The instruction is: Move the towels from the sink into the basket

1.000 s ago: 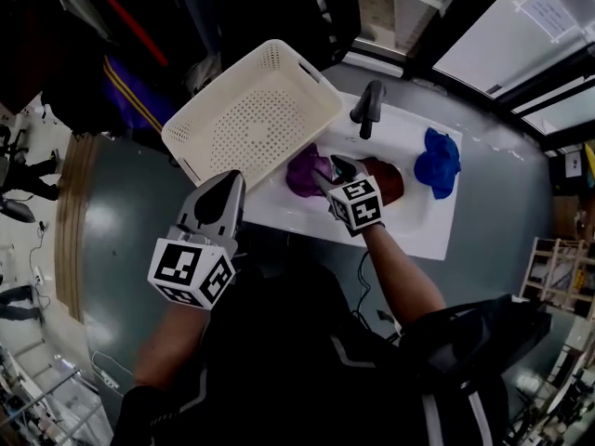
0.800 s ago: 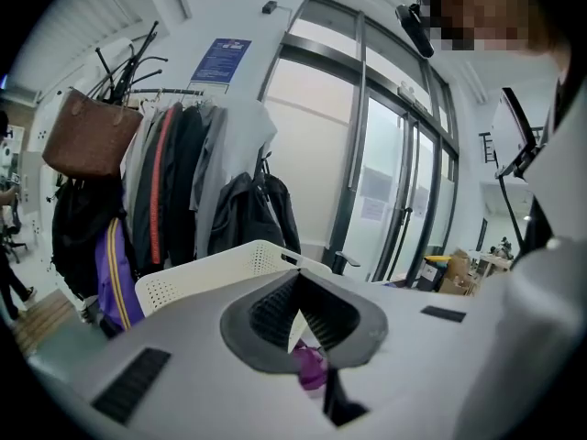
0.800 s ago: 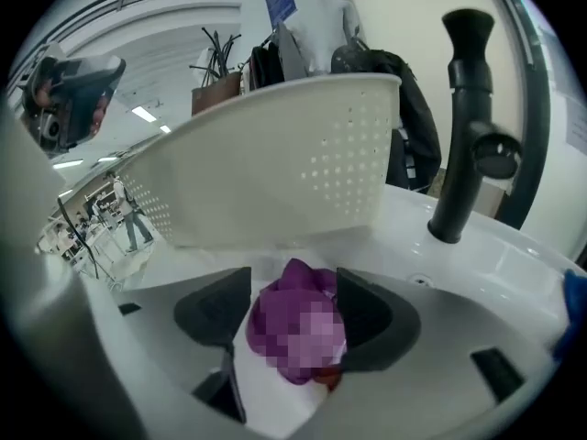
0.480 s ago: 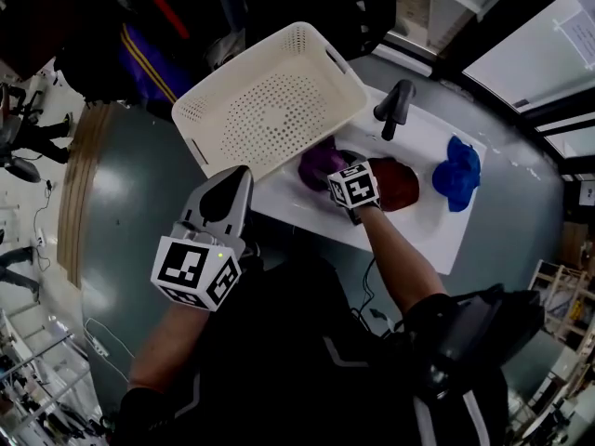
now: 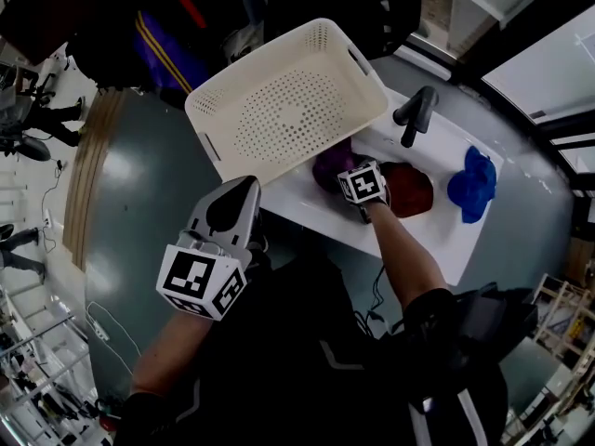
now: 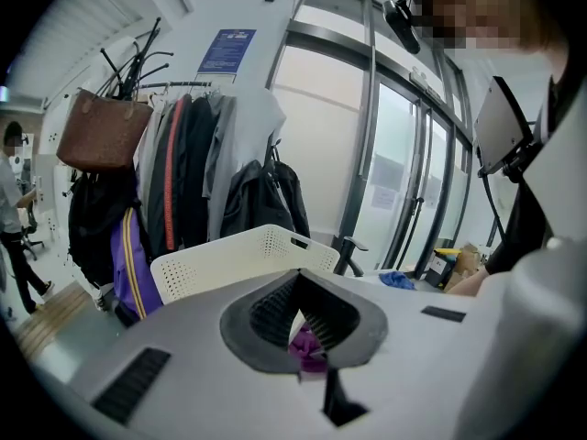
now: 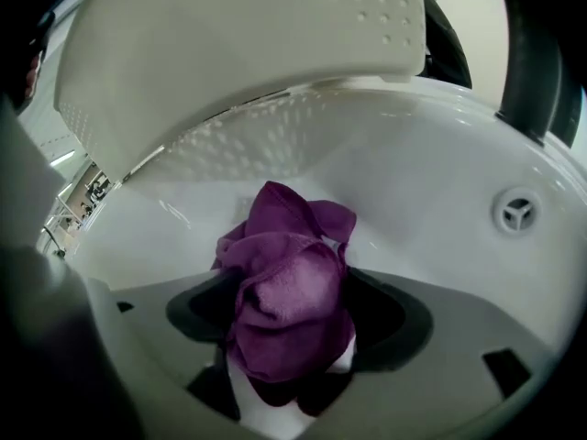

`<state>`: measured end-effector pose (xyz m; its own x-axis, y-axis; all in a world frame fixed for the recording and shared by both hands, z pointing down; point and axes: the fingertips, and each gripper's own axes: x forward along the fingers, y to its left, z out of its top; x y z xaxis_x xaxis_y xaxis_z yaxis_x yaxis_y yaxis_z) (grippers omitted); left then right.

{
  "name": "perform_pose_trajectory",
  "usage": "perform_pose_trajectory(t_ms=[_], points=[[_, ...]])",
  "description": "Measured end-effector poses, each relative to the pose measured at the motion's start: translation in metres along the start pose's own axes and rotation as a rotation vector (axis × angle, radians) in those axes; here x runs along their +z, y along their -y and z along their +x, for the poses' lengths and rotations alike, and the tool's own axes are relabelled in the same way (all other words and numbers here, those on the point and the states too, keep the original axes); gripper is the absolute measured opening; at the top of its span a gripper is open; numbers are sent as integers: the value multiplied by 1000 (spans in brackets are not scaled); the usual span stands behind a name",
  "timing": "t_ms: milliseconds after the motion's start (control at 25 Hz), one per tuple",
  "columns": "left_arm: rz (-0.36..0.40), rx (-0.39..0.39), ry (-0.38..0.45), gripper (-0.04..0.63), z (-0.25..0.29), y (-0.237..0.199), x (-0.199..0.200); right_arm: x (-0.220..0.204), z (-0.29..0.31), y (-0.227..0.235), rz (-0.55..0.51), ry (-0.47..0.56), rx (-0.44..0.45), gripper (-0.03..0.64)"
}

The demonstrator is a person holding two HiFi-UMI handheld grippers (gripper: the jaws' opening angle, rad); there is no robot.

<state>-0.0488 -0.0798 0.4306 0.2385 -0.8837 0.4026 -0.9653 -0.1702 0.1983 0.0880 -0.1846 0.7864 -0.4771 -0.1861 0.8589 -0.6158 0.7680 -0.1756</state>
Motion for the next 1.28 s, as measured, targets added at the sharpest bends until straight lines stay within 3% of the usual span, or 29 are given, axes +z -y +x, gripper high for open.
perform_pose_trajectory(t_ms=[480, 760, 1280], points=[[7, -50, -1, 3, 3, -4, 5, 0, -8, -7, -23, -36, -40, 127], [23, -130, 27, 3, 10, -1, 20, 7, -32, -16, 1, 31, -17, 106], [41, -276, 66, 3, 11, -1, 43, 27, -114, -36, 46, 147, -78, 103]])
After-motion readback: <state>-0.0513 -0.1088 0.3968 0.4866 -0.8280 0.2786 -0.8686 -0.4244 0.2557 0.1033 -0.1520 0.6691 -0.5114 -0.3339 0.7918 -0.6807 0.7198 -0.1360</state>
